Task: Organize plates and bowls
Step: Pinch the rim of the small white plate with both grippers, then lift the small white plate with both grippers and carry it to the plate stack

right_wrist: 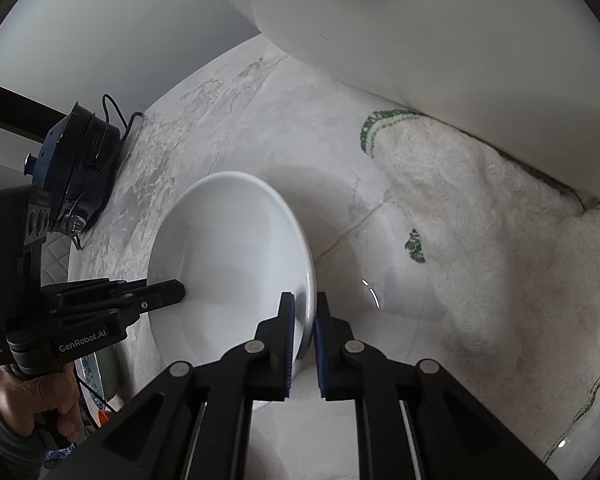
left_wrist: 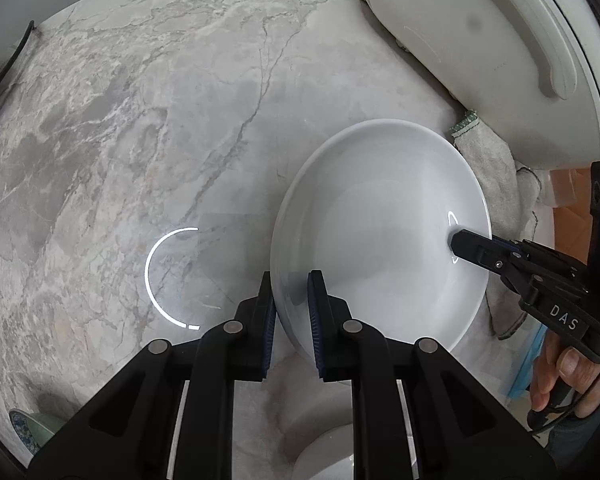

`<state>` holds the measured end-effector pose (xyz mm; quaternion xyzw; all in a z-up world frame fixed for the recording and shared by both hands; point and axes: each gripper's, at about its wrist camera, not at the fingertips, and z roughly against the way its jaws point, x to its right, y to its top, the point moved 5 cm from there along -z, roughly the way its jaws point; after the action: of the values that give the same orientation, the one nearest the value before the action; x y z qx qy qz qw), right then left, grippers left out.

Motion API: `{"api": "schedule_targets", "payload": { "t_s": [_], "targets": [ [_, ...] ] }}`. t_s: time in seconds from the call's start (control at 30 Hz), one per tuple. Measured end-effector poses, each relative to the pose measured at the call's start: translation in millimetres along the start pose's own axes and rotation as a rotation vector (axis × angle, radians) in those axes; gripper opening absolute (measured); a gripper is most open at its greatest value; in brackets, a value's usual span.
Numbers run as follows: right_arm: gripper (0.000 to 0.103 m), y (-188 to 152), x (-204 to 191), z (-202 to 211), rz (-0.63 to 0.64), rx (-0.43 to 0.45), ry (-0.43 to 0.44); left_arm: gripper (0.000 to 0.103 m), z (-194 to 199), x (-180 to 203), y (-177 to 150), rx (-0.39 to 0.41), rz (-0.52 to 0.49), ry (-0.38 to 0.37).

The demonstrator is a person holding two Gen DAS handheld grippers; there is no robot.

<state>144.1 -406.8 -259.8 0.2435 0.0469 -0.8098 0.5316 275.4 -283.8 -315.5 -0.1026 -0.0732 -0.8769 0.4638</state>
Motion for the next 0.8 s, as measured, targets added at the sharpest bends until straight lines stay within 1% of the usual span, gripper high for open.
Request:
{"api": "schedule_targets", "payload": {
  "t_s": [0.2,0.43,0.6,0.8],
  "targets": [
    [0.011,2,-17,12,0.03,0.018,0.007,0.014,24,-11,-5,0.023,0.009,0.002],
    [0.011,-1,-38,29,0.058,0.044,0.017,0.014,56,-18,-21,0.058,0.019,-0.006],
    [0.011,-9,-52,42,0.082,0.064,0.02,0.014,83,-16,-42,0.083,0.022,-0.017],
    [0.011,-30,-72,55,0.109,0.075,0.016,0.014,101,-17,-80,0.103,0.032,-0.032]
  ]
}}
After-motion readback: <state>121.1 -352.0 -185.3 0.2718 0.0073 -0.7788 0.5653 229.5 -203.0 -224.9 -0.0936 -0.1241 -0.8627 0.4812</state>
